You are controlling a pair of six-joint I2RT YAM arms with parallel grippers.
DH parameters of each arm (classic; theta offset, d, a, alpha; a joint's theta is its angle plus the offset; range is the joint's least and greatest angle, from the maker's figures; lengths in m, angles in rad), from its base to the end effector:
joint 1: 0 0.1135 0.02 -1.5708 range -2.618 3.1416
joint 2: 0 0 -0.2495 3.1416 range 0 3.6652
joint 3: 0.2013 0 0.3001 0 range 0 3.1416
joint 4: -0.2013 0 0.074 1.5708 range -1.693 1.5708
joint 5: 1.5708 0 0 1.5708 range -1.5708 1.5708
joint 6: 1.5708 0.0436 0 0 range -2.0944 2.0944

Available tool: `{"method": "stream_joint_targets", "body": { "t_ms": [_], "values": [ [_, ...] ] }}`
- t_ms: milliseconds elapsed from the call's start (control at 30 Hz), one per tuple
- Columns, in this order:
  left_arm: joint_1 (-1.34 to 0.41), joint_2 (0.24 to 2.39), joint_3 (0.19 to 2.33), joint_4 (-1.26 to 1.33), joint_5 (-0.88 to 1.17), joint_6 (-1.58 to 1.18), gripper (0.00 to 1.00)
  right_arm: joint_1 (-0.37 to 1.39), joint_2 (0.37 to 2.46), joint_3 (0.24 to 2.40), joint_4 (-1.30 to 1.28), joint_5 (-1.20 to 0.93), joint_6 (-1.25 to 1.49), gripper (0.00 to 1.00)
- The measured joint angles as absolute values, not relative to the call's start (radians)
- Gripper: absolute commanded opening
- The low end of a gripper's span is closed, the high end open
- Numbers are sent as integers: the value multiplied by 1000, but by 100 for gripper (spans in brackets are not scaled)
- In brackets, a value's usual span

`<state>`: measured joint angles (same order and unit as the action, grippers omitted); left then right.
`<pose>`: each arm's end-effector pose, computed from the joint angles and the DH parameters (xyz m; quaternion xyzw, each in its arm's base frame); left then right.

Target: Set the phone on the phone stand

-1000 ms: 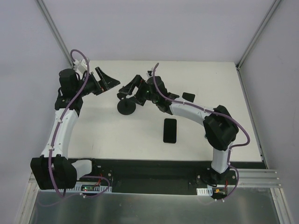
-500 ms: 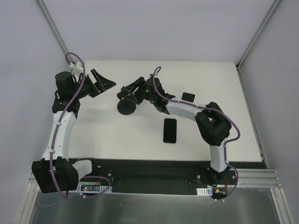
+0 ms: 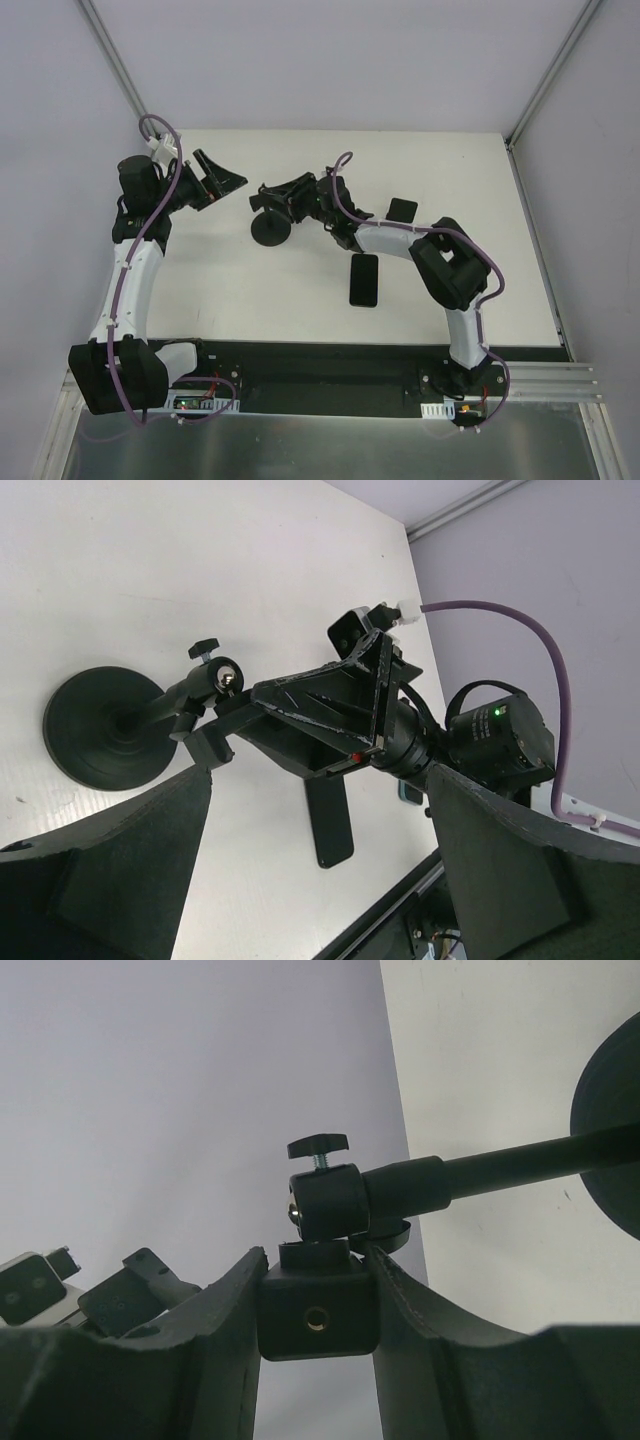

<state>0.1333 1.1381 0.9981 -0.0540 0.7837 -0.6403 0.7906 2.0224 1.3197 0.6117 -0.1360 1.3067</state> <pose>0.3191 0.0117 0.3382 -0.0445 0.7525 -0.4328 0.4944 0.3537 0.3658 0.1831 0.1437 0.7241 0.6081 0.2920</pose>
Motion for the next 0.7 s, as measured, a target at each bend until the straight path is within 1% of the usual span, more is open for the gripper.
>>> {"method": "stream_joint_targets", "body": {
  "t_ms": [33, 67, 100, 133, 167, 200, 233, 267, 300, 333, 533, 600, 700],
  "values": [
    [133, 1138, 998, -51, 784, -640, 87, 791, 2026, 1316, 626, -136, 1318, 1],
    [133, 1138, 998, -47, 784, -640, 87, 791, 2028, 1312, 637, -136, 1327, 4],
    [133, 1138, 998, -46, 784, -640, 87, 791, 2028, 1310, 644, -136, 1333, 11],
    [133, 1138, 997, -43, 784, -640, 87, 790, 2028, 1305, 651, -135, 1336, 29],
    [133, 1138, 997, -41, 784, -640, 87, 790, 2028, 1298, 662, -135, 1339, 39],
    [133, 1138, 997, -41, 784, -641, 87, 790, 2028, 1291, 674, -135, 1342, 46],
    [133, 1138, 997, -40, 785, -641, 87, 789, 2028, 1285, 683, -135, 1342, 62],
    [135, 1138, 995, -39, 785, -642, 87, 789, 2028, 1276, 701, -136, 1340, 74],
    [138, 1138, 994, -38, 785, -643, 87, 788, 2028, 1271, 710, -136, 1342, 95],
    [139, 1139, 993, -39, 785, -643, 87, 787, 2028, 1262, 716, -138, 1327, 96],
    [146, 1138, 988, -36, 786, -643, 87, 763, 2010, 1221, 683, -155, 1238, 96],
    [146, 1138, 987, -35, 786, -644, 87, 753, 1975, 1196, 655, -165, 1196, 96],
    [146, 1137, 987, -30, 786, -644, 87, 738, 1866, 1128, 578, -184, 1105, 96]
  ]
}}
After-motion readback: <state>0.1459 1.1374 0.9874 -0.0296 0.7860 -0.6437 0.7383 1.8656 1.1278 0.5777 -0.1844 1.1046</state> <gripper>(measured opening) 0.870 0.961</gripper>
